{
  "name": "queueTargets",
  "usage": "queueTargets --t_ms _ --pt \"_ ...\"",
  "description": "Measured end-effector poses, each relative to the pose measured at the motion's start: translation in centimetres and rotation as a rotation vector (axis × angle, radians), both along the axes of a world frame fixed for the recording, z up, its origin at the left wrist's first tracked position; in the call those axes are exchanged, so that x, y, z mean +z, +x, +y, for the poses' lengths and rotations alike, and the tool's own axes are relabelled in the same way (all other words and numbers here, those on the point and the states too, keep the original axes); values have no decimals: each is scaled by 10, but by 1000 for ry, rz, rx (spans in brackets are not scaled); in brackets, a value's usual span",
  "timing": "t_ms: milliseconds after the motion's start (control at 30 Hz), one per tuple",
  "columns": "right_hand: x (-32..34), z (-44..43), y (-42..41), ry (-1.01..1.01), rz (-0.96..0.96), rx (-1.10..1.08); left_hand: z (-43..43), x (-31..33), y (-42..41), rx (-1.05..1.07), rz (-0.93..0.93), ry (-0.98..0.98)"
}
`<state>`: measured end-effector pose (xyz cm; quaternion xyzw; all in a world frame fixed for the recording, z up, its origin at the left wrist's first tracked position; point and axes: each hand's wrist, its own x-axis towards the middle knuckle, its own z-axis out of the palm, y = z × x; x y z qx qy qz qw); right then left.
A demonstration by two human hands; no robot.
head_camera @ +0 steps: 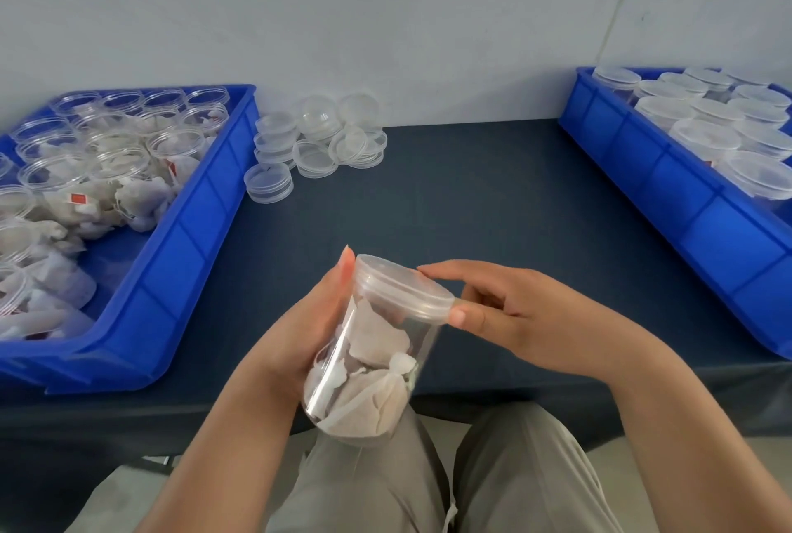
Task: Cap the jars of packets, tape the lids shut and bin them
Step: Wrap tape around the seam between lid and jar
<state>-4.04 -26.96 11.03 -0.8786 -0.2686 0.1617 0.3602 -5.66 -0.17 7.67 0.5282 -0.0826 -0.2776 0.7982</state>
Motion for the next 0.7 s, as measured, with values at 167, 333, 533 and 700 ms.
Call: queueTargets --t_ms 167,333,533,700 --pt "-3 3 -1 47 -1 -33 -3 -2 2 300 -170 288" --pt "-14 2 -3 29 -62 -91 -1 6 -4 318 -118 506" --pt "-21 13 -9 -15 -147 -211 -24 9 -8 522 -279 745" --pt "-15 20 -18 -52 -188 -288 -32 8 -18 463 -417 885"
